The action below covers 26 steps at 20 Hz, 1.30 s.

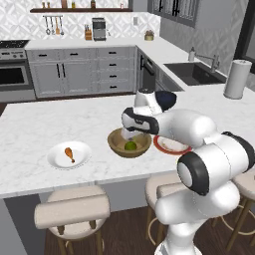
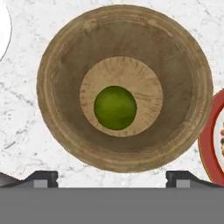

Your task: Pick the chicken drumstick and lime from their plates and place them in the bowl. Then put the bowl in the fridge.

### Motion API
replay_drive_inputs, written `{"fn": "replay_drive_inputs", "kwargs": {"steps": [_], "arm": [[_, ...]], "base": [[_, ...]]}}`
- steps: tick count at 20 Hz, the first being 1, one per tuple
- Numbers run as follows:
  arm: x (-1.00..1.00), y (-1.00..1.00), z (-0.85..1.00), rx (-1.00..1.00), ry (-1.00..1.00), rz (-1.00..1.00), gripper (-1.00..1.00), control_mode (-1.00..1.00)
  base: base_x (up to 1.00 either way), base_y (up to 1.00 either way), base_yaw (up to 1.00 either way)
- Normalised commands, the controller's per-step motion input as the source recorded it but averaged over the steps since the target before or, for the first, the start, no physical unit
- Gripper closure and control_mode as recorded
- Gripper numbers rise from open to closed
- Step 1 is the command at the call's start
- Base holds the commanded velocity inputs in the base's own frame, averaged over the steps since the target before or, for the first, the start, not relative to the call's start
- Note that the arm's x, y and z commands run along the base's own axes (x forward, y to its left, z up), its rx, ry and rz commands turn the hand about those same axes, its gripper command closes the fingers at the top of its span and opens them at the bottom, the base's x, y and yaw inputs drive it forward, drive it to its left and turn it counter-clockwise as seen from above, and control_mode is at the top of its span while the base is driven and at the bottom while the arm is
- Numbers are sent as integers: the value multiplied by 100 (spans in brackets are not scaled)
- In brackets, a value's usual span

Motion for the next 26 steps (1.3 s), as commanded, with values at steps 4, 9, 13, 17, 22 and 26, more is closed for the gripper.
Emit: {"fn": "replay_drive_inputs", "kwargs": {"steps": [4, 9, 13, 17, 22, 26], "arm": [[-95, -5, 88, 0, -4, -21, -100, -100], [-100, -6, 87, 0, 0, -24, -100, -100], [-100, -31, 59, 2, -2, -18, -100, -100], [-89, -41, 11, 5, 0, -9, -100, -100], [-8, -41, -4, 4, 1, 0, -100, -100], [-26, -32, 0, 0, 0, -1, -100, -100]], "base": [[0, 0, 0], [0, 0, 0], [0, 0, 0], [0, 0, 0], [0, 0, 0], [0, 0, 0]]}}
